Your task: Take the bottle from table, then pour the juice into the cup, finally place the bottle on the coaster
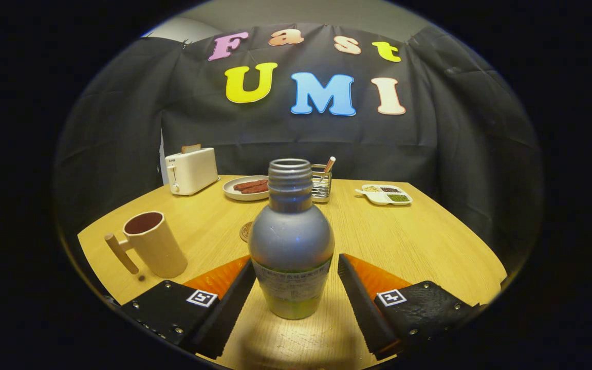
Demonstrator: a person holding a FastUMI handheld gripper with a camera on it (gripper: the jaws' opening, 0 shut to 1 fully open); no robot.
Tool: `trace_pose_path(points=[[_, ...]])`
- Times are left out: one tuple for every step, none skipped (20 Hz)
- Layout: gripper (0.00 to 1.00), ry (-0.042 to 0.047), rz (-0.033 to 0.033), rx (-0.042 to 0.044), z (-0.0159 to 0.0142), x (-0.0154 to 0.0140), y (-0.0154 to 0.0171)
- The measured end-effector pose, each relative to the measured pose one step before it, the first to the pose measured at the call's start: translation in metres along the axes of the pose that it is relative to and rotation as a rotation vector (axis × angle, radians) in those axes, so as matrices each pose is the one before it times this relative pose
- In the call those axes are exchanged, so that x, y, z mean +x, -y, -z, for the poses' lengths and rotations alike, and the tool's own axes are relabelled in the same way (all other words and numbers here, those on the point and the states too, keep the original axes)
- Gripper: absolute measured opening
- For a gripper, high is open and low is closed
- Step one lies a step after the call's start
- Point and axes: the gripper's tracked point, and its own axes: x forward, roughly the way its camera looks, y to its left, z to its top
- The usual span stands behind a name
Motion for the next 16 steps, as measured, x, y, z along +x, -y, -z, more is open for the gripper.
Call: trace_pose_path(points=[[0.97,-0.00398,-0.00370,0.00608,0.00219,0.00177,0.00023],[0.97,-0.00894,-0.00364,0.00695,0.00351,0.00258,-0.00043],[0.97,-0.00613,-0.00268,0.00843,0.00172,0.00144,0.00005],[0.97,0.00354,-0.00363,0.01279,0.00022,0.00008,-0.00145],[0.98,-0.00040,0.00286,0.01046,-0.00030,0.00047,0.00038],[0.97,-0.00530,-0.00175,0.00936,0.00272,0.00078,-0.00033],[0.97,-0.00560,-0.00055,0.00343,-0.00150,-0.00051,-0.00023],[0.97,0.00109,-0.00528,-0.00026,0.00056,0.00161,-0.00251],[0.95,0.00126,0.00081,-0.00362,-0.00065,-0.00065,-0.00112],[0.90,-0.00361,0.00186,-0.00349,0.00108,0.00122,0.00049],[0.85,-0.00433,0.00100,-0.00251,0.00101,0.00327,0.00044],[0.84,-0.00151,0.00932,-0.00175,-0.00035,-0.00183,0.00296],[0.82,-0.01029,0.00146,0.00058,-0.00071,0.00315,-0.00015],[0.79,-0.00974,0.00415,-0.00554,-0.00025,-0.00377,-0.00081],[0.77,-0.00665,0.00802,-0.01362,-0.00173,0.00028,0.00058],[0.77,-0.00550,0.00731,-0.02492,-0.00183,-0.00009,-0.00037]])
